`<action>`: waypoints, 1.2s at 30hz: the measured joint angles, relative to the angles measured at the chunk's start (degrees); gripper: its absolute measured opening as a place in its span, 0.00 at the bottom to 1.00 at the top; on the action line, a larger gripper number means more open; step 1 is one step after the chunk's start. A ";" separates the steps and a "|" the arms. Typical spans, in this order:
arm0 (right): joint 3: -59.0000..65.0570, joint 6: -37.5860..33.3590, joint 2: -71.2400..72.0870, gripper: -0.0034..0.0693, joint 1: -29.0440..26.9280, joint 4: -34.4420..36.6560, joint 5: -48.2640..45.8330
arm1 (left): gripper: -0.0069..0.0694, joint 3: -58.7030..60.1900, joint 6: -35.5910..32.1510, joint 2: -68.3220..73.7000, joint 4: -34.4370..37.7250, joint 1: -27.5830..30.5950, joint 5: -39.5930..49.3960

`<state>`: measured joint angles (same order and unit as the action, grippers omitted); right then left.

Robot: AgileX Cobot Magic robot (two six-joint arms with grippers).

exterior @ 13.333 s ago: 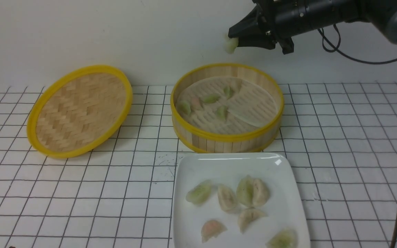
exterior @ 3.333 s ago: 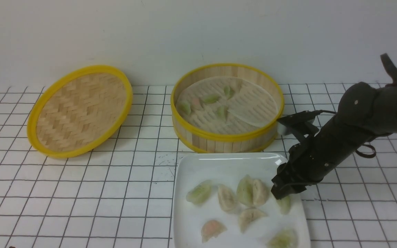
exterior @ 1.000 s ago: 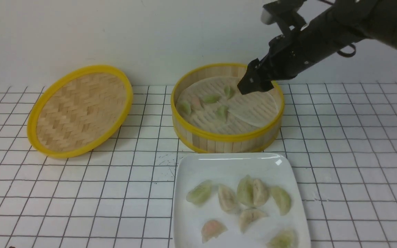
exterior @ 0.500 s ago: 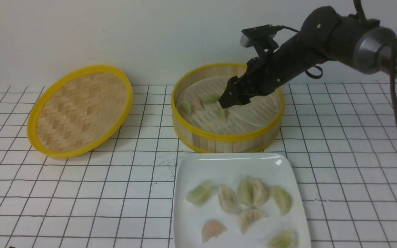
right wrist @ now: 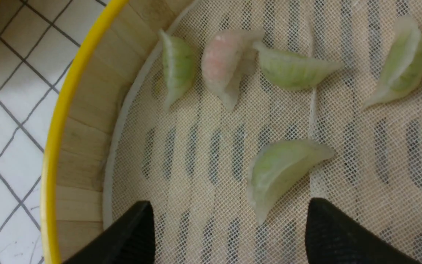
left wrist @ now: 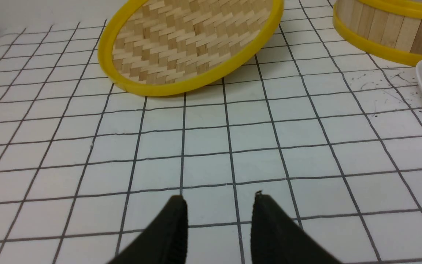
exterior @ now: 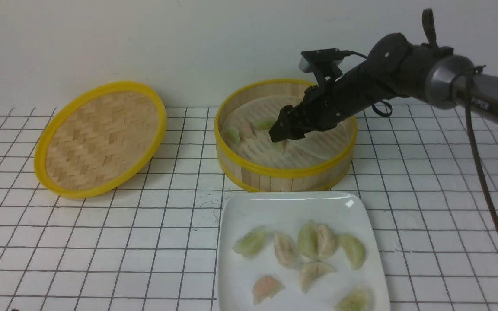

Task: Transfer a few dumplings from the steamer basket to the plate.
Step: Use the right arm to grab a dumpling from inside the steamer

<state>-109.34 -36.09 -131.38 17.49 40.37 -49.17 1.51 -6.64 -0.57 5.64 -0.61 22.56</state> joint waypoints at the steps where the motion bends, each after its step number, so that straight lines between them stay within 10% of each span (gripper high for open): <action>1: 0.00 -0.13 -0.06 0.73 0.00 0.18 0.28 | 0.39 0.00 0.00 0.00 0.00 0.00 0.00; 36: -0.07 -4.05 -4.71 0.73 1.03 3.11 9.22 | 0.39 0.00 0.00 0.00 0.00 0.00 0.00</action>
<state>-109.41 -40.15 -136.09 18.52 43.48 -39.95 1.51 -6.64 -0.57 5.64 -0.61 22.56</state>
